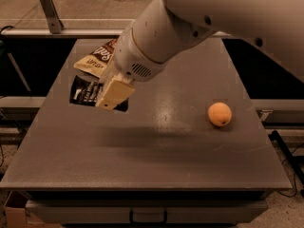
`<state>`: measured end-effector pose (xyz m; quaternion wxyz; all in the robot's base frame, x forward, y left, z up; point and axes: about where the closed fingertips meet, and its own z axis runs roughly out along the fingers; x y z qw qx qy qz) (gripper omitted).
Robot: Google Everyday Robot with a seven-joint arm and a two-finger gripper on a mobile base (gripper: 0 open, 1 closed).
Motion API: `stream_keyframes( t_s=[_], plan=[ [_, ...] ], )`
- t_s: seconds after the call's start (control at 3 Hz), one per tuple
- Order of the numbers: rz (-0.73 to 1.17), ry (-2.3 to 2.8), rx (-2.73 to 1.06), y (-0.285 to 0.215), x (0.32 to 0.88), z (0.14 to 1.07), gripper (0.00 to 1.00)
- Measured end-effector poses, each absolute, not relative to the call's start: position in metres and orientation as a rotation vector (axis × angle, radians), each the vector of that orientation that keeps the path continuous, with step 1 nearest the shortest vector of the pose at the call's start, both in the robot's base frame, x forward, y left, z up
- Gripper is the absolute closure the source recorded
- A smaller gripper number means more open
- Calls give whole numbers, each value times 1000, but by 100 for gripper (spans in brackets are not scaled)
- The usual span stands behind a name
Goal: Move rxbar chocolate near brown chip bag
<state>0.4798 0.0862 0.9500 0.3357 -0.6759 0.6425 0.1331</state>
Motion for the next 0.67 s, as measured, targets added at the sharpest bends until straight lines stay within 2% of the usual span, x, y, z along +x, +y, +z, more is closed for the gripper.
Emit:
stream_keyframes(
  t_s=[0.33,0.67],
  plan=[
    [346,1676,-1763,86,480,950,100],
    [265,1675,-1752,67,489,963,100]
  ],
)
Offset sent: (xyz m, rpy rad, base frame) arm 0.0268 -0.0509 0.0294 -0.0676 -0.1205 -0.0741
